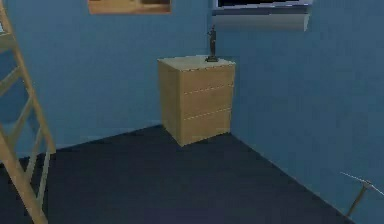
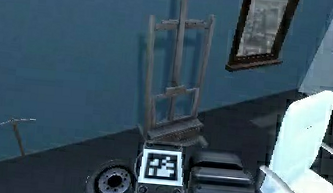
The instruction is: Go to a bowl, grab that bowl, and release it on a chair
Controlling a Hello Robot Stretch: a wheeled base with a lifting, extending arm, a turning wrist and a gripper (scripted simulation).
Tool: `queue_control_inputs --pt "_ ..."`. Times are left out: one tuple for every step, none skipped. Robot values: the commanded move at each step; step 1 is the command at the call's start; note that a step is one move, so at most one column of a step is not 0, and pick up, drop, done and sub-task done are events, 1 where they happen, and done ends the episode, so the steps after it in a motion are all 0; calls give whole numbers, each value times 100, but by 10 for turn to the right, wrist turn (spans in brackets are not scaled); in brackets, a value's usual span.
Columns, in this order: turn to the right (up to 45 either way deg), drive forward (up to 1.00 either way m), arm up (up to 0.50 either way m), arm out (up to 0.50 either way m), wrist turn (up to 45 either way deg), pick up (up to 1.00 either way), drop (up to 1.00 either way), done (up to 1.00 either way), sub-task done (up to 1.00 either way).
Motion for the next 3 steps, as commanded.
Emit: queue_control_inputs --pt "360 0 0 0 0 0 0 0 0" --pt "450 0 0 0 0 0 0 0 0" --pt "450 0 0 0 0 0 0 0 0"
